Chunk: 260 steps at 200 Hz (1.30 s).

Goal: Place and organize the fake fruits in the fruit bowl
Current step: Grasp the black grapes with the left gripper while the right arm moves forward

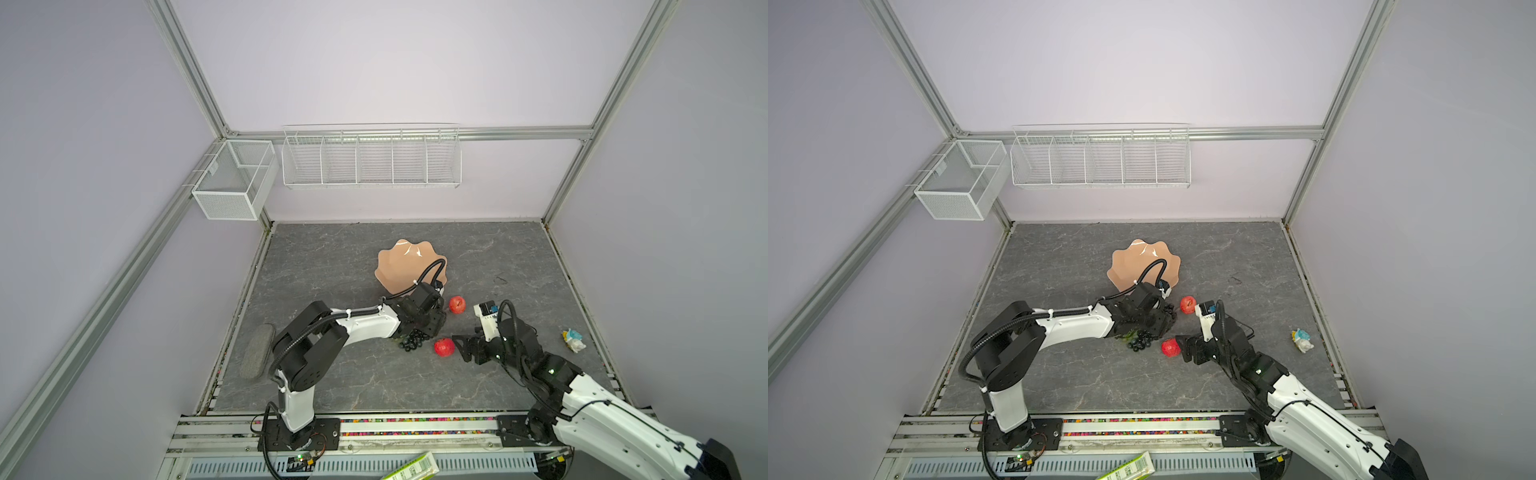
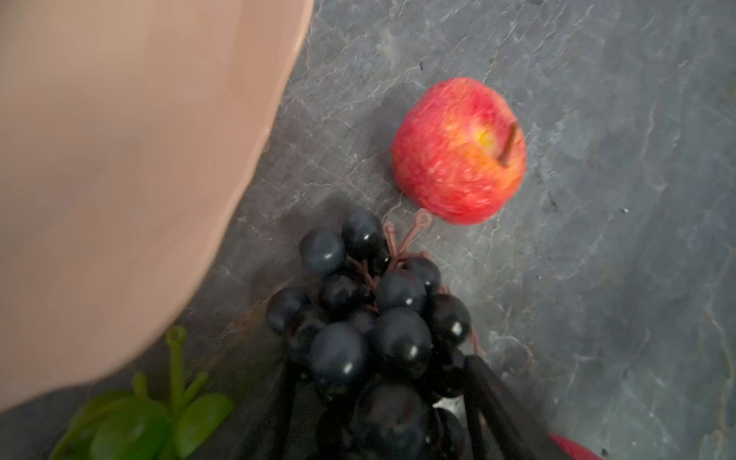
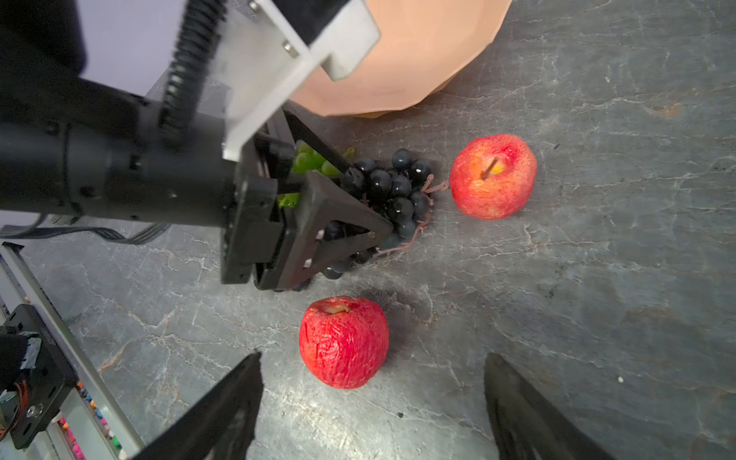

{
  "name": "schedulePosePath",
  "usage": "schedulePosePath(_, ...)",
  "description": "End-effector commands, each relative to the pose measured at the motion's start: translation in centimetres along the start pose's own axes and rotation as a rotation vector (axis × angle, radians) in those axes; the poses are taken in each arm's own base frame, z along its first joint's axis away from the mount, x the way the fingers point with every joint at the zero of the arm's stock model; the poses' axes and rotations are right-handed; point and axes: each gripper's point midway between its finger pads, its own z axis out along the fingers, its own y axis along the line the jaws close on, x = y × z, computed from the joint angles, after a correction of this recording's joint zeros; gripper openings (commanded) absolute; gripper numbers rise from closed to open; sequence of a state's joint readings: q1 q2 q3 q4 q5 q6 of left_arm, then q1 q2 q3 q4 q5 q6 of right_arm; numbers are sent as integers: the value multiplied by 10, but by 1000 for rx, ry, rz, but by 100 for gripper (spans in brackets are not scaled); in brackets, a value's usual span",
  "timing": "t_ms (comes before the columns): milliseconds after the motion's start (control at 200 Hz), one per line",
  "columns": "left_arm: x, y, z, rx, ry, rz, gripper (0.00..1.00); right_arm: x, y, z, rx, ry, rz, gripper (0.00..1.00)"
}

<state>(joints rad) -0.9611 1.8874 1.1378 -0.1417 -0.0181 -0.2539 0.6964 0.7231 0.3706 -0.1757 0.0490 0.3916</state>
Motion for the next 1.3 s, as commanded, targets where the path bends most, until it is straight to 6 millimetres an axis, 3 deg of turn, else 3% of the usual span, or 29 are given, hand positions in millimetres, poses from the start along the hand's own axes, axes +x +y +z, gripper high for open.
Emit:
schedulePosePath(0, 12, -2, 4, -27, 50, -8, 66, -9, 4, -3, -5, -28, -24, 88)
schedulePosePath(140, 14, -2, 11, -38, 81, 4, 62, -12, 5, -7, -5, -29, -37, 88)
schedulePosePath(270, 9, -8, 11, -4, 59, -1, 40, -11, 3, -10, 4, -31, -38, 88)
schedulePosePath(465, -10, -18, -18, 55, -44, -8, 25, -15, -2, -16, 29, -65, -50, 88)
schedulePosePath(855, -35, -33, -74, 159, -209, 14, 15, -31, 3, -13, 32, -82, -80, 88)
schedulePosePath(1115, -52, -26, -97, 120, -283, 0, 7, -37, 6, -8, 29, -86, -89, 88)
schedulePosePath(1294, -75, -14, -124, 55, -386, -11, 4, -38, 9, -4, 14, -86, -85, 88)
